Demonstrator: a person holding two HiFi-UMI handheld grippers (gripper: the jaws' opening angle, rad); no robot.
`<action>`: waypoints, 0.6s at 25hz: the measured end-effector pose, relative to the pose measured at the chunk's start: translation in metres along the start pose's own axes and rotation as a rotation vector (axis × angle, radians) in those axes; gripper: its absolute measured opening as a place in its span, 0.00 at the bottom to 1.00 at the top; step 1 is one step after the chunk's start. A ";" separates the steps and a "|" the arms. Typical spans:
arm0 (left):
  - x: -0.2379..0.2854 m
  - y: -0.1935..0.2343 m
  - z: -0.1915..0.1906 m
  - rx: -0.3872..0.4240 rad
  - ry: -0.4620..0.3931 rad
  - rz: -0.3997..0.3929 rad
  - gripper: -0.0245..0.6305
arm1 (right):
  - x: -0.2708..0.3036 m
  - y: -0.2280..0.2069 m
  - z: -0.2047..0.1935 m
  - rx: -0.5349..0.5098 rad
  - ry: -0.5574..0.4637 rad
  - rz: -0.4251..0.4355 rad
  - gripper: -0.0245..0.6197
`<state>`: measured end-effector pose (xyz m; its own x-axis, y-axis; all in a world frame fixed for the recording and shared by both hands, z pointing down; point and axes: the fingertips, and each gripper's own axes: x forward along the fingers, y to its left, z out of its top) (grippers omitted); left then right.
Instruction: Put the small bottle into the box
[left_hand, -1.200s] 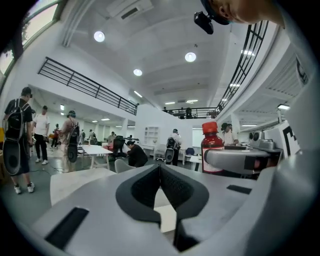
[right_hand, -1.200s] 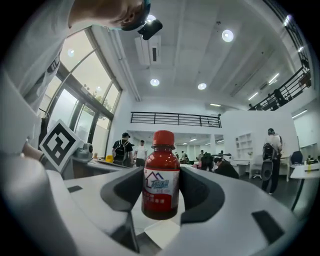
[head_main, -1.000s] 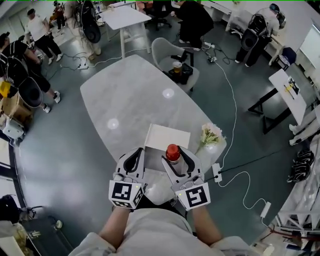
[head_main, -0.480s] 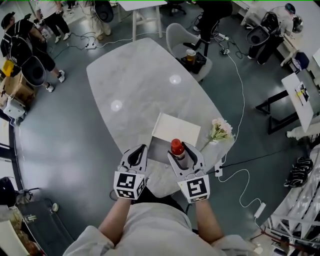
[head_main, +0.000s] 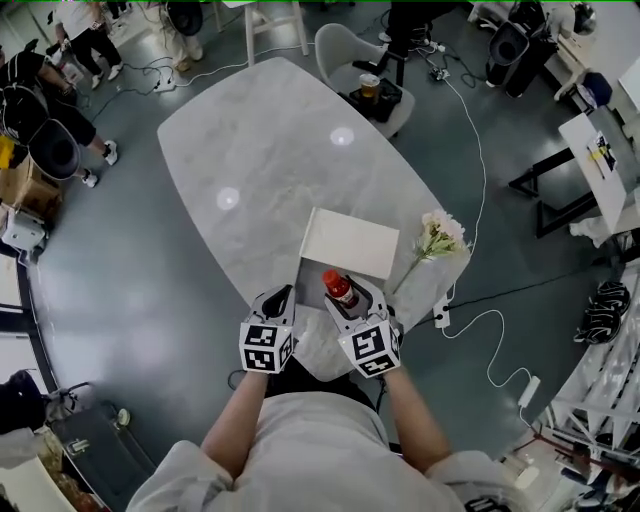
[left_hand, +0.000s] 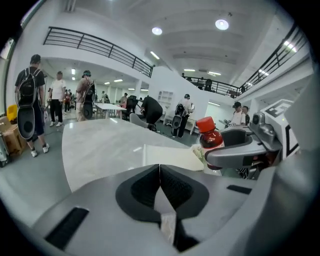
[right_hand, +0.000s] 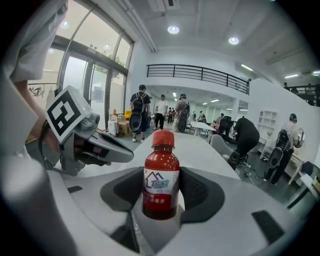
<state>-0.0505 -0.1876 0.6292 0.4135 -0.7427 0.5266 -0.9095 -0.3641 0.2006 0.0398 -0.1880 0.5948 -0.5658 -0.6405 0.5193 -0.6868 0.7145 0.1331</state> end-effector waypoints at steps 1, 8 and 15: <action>0.003 0.001 -0.005 -0.010 0.013 -0.003 0.07 | 0.005 0.001 -0.007 -0.011 0.028 0.005 0.40; 0.007 0.017 -0.035 -0.032 0.084 0.015 0.07 | 0.039 0.010 -0.053 -0.109 0.229 0.049 0.40; 0.010 0.026 -0.046 -0.045 0.112 0.014 0.07 | 0.070 0.018 -0.086 -0.186 0.400 0.120 0.40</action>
<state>-0.0724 -0.1787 0.6772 0.3960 -0.6788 0.6184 -0.9171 -0.3268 0.2285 0.0270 -0.1958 0.7065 -0.3907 -0.4177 0.8203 -0.5130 0.8387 0.1827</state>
